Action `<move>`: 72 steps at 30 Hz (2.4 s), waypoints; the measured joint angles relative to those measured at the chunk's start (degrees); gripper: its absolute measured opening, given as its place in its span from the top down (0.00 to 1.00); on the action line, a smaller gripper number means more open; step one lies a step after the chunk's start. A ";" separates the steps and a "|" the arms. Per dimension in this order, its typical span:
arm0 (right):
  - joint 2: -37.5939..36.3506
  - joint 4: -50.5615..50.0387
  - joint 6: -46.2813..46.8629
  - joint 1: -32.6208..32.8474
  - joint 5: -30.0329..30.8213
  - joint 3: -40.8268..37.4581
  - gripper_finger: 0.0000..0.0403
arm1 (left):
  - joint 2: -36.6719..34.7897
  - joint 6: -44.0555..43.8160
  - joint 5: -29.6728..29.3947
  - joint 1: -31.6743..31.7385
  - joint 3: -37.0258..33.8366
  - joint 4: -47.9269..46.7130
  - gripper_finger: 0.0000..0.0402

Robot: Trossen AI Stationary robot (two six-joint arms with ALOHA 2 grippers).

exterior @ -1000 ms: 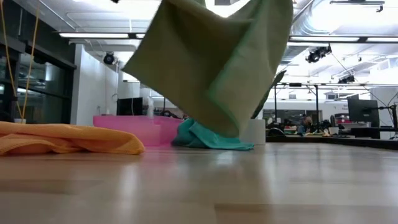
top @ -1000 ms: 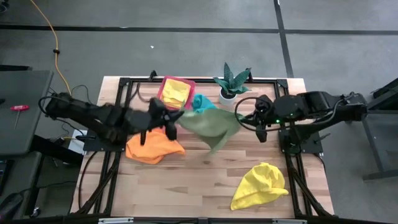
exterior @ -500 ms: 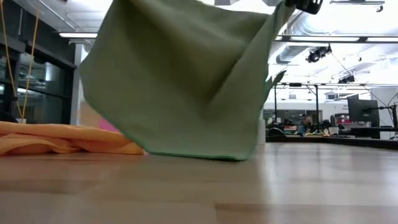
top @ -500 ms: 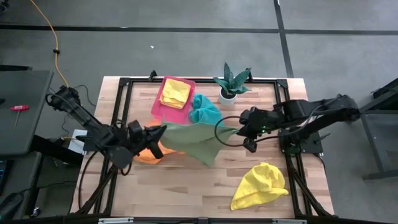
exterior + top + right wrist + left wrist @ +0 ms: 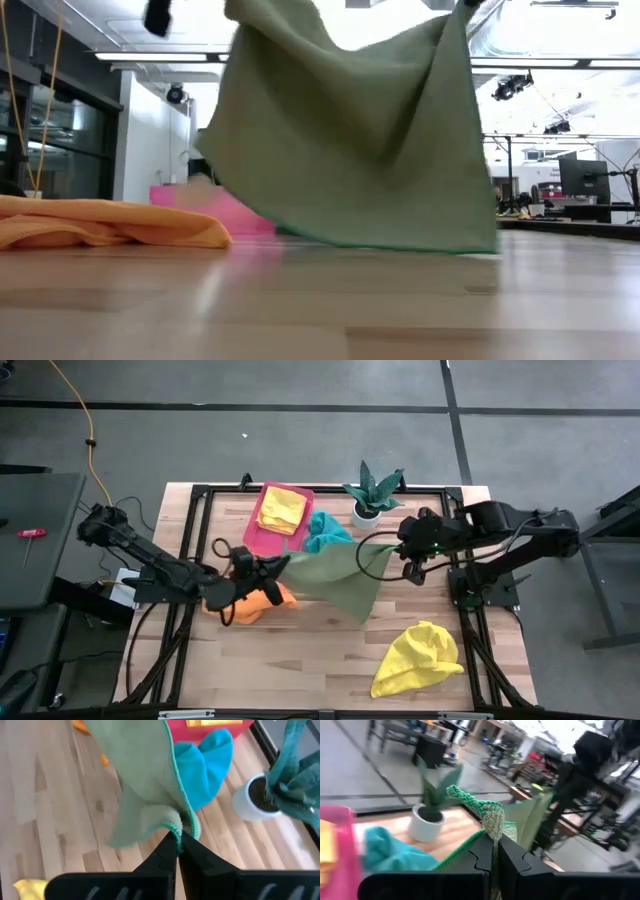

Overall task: Fold microfiber towels
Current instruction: Fold the green microfiber cloth

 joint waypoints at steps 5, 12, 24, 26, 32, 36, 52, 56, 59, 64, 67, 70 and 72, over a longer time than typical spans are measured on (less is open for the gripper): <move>1.03 0.17 -0.10 0.62 -0.99 0.55 1.00 | 6.44 7.59 14.58 1.03 -6.90 26.29 1.00; 5.99 0.49 -0.18 3.78 -5.21 0.55 1.00 | 9.40 20.22 39.06 3.95 -6.03 31.47 1.00; 20.86 0.84 6.46 12.98 -5.24 0.49 1.00 | 9.40 22.53 35.36 1.14 -5.91 1.42 1.00; 22.60 0.69 7.99 14.36 -5.03 0.48 1.00 | 9.40 22.55 33.26 0.46 -5.91 0.04 1.00; 21.98 10.60 17.17 17.60 -8.35 -10.86 1.00 | 10.02 22.48 34.37 -0.04 -5.89 -0.63 1.00; 19.17 23.14 24.92 19.39 -11.55 -22.01 1.00 | 10.48 21.00 37.36 -0.06 -5.89 -2.33 1.00; 18.32 35.66 27.74 20.27 -11.68 -31.10 1.00 | 22.08 10.47 44.17 0.05 -5.87 -4.09 0.74; 18.32 35.62 26.96 20.27 -12.09 -31.10 1.00 | 17.60 10.48 48.00 0.09 -5.62 -5.02 0.63; 18.32 35.64 26.94 20.27 -12.09 -31.10 1.00 | 13.31 10.49 49.05 0.14 -5.67 -8.29 0.56; 18.32 35.88 26.93 20.25 -12.09 -31.10 1.00 | 7.96 13.83 49.29 1.56 -5.63 -13.45 0.48; 18.32 35.94 26.94 20.25 -12.55 -31.10 1.00 | 7.68 14.79 51.93 2.40 -5.65 -14.93 0.46; 18.32 35.99 26.92 20.27 -13.09 -31.10 1.00 | 7.71 15.27 54.89 2.02 -5.65 -15.44 0.46; 18.32 36.04 26.91 20.25 -13.14 -31.10 1.00 | 7.83 16.05 53.86 1.34 -5.65 -16.68 0.46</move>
